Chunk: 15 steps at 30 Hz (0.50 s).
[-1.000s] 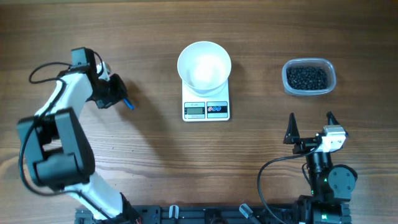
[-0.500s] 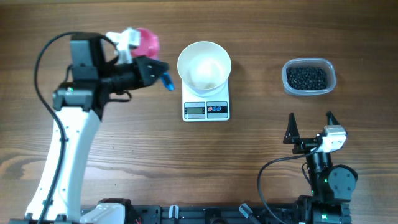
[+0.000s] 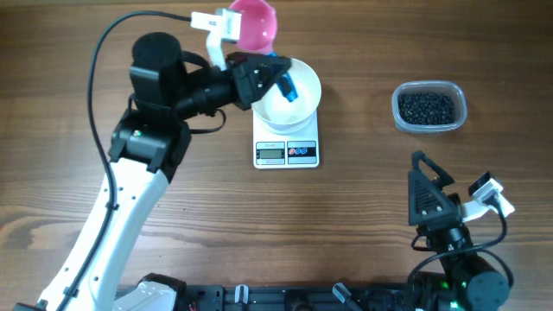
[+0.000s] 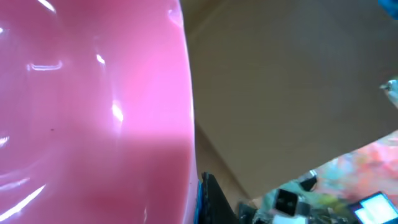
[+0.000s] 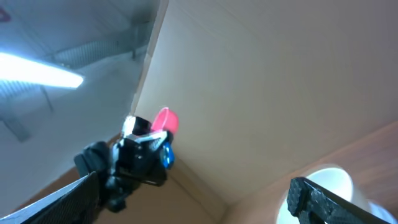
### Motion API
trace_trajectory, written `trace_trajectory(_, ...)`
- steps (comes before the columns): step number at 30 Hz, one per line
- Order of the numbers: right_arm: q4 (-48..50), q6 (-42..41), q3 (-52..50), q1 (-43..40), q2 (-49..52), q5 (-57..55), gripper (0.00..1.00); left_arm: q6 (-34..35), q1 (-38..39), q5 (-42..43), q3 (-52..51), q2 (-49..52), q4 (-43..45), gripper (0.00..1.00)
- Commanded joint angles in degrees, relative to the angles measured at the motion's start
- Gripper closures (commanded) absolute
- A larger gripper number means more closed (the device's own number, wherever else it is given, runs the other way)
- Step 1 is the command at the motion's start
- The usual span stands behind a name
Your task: Scoop item into bowl and weigh 150g on scale
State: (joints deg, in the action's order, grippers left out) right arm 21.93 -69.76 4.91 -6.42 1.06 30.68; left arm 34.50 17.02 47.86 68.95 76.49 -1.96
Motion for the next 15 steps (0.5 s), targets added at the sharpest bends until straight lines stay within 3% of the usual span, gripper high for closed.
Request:
trace_trajectory(1,-15.54,9.94,13.92,0.13,4.68,0.83,0.01,8.09,2.27,0.11,0.44,-0.74,3.96,0.96)
trace_trajectory(5,-38.71,26.25,30.97,0.13,16.72,-0.09,0.00,15.39,4.55,-1.09,0.44,-0.76,10.01,0.96)
trace_trajectory(7,-43.21,26.73,36.35,0.13,23.02,0.07,0.00,17.86,6.36,-3.89,0.44,-0.74,12.22,0.96)
trace_trajectory(12,-40.61,12.68,38.88,0.15,32.06,10.80,0.00,18.69,11.47,-10.56,0.44,-0.74,16.96,0.96)
trace_trajectory(15,-27.52,12.07,38.88,0.15,35.63,24.87,0.00,18.69,13.86,-16.13,0.44,-0.74,17.64,0.96)
